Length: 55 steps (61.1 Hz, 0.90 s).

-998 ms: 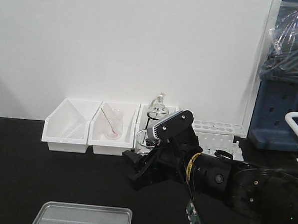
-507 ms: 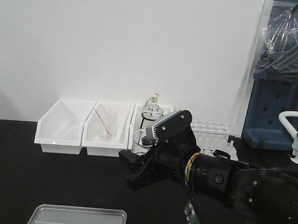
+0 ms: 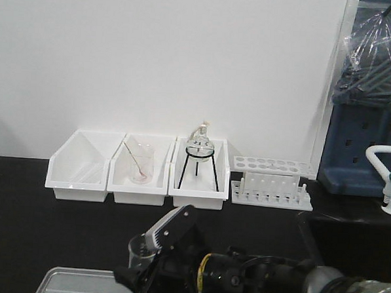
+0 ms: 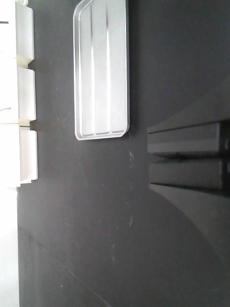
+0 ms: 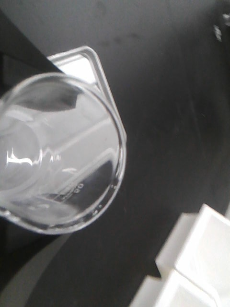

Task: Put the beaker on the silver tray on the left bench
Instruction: 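Lower the held beaker onto the silver metal tray with the right gripper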

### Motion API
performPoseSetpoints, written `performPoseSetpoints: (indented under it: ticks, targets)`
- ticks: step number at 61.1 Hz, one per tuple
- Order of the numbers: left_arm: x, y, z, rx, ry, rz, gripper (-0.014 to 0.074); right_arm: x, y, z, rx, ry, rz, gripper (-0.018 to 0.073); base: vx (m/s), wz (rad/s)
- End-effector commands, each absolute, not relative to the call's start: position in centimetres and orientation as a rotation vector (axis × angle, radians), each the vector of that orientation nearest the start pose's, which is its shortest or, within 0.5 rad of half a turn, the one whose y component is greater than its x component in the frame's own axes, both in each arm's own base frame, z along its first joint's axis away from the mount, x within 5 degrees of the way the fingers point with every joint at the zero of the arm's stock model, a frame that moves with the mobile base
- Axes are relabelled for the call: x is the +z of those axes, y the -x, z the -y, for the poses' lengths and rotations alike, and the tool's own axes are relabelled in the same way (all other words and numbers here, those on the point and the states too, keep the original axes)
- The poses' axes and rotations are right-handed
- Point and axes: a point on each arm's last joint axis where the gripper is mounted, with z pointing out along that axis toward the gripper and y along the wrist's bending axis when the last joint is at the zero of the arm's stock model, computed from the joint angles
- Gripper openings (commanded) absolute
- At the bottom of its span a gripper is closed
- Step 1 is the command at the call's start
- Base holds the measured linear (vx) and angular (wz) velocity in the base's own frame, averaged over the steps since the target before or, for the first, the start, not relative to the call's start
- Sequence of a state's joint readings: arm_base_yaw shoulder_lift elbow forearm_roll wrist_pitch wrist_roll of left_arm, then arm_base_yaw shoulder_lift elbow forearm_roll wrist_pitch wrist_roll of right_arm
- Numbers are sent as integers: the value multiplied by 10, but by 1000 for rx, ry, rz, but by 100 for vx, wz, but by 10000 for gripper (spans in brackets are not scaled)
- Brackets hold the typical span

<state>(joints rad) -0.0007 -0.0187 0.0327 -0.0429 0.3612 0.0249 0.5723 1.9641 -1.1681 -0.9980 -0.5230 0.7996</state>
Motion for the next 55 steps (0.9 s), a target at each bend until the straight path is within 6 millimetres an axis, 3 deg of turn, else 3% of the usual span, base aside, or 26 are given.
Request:
performPoseSetpoints:
  ticks: [1, 14, 26, 43, 55]
  targets:
    - [171, -54, 1, -33, 9, -1792, 1, 215, -336, -277, 762, 936, -1648, -11, 0, 0]
    - [171, -54, 1, -33, 9, -1792, 1, 187, -343, -301, 803, 919, -1690, -11, 0, 0]
    - [171, -54, 1, -33, 9, -1792, 1, 163, -358, -311, 798, 923, -1715, -8, 0, 0]
    - [171, -54, 1, -33, 9, -1792, 1, 143, -363, -310, 745, 925, -1792, 17, 0, 0]
    - [171, -54, 1, -33, 9, -1792, 1, 140, -364, -308, 706, 921, -1826, 97, 0, 0]
